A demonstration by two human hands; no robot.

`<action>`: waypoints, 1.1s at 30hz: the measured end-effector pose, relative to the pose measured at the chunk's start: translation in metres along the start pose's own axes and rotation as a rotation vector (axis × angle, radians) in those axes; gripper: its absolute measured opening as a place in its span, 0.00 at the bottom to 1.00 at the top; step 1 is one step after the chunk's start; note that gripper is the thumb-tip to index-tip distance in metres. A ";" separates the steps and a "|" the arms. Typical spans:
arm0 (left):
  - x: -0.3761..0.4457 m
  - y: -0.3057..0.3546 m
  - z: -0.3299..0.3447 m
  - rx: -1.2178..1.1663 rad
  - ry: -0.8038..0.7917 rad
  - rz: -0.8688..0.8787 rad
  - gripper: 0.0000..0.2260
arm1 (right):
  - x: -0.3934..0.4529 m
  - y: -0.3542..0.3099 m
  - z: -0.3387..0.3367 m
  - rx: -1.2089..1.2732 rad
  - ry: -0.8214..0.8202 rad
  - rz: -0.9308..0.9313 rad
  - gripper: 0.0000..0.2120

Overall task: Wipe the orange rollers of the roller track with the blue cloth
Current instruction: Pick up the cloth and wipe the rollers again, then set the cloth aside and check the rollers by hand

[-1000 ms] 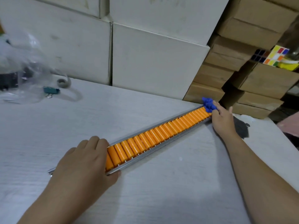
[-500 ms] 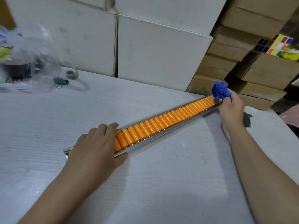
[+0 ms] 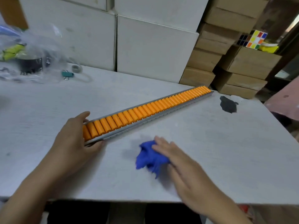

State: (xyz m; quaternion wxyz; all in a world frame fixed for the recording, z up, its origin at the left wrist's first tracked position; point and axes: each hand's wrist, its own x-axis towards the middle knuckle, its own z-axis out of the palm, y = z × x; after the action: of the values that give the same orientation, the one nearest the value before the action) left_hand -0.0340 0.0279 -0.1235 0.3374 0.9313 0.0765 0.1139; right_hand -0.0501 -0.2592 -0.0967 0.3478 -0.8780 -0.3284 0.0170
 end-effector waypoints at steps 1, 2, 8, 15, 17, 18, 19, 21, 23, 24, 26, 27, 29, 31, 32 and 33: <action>-0.003 0.000 0.000 -0.032 0.011 -0.007 0.39 | -0.005 0.000 0.011 -0.073 -0.087 -0.015 0.23; -0.005 -0.001 0.000 -0.055 0.025 -0.009 0.40 | -0.008 -0.002 0.018 -0.119 -0.167 -0.005 0.25; -0.007 -0.002 0.000 0.027 0.117 -0.033 0.40 | -0.008 -0.017 0.009 0.164 -0.274 0.193 0.24; -0.008 -0.004 -0.002 -0.082 0.115 -0.054 0.44 | 0.067 -0.051 0.025 -0.066 -0.158 -0.005 0.21; -0.008 -0.004 -0.003 -0.124 0.116 -0.068 0.46 | 0.092 -0.058 0.039 -0.153 -0.247 -0.103 0.23; -0.008 -0.005 -0.003 -0.138 0.115 -0.075 0.47 | 0.102 -0.059 0.045 -0.190 -0.276 -0.141 0.24; -0.008 -0.006 -0.003 -0.149 0.112 -0.077 0.46 | 0.110 -0.060 0.051 -0.222 -0.301 -0.171 0.24; -0.006 -0.008 -0.002 -0.161 0.102 -0.071 0.45 | 0.121 -0.057 0.062 -0.272 -0.324 -0.215 0.24; -0.004 -0.011 -0.001 -0.160 0.101 -0.059 0.44 | 0.125 -0.053 0.070 -0.306 -0.331 -0.245 0.23; -0.004 -0.011 -0.001 -0.157 0.106 -0.050 0.44 | 0.126 -0.051 0.074 -0.326 -0.329 -0.257 0.23; -0.003 -0.013 0.001 -0.146 0.112 -0.035 0.45 | 0.127 -0.046 0.077 -0.365 -0.309 -0.277 0.23; -0.003 -0.014 0.001 -0.140 0.111 -0.035 0.45 | 0.127 -0.044 0.077 -0.376 -0.297 -0.278 0.23; -0.003 -0.014 0.001 -0.136 0.111 -0.037 0.46 | 0.128 -0.041 0.074 -0.381 -0.284 -0.269 0.23; -0.004 -0.012 0.001 -0.121 0.119 -0.041 0.46 | 0.128 -0.038 0.070 -0.383 -0.280 -0.254 0.23; -0.004 -0.012 0.001 -0.104 0.122 -0.043 0.47 | 0.128 -0.036 0.067 -0.385 -0.279 -0.240 0.23; -0.004 -0.011 0.001 -0.087 0.124 -0.043 0.47 | 0.127 -0.032 0.063 -0.391 -0.279 -0.223 0.23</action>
State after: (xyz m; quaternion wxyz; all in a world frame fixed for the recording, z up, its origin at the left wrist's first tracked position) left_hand -0.0379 0.0346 -0.1321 0.3747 0.9050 0.1124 0.1673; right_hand 0.0155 -0.1293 -0.0994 0.1229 -0.8760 -0.4650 0.0355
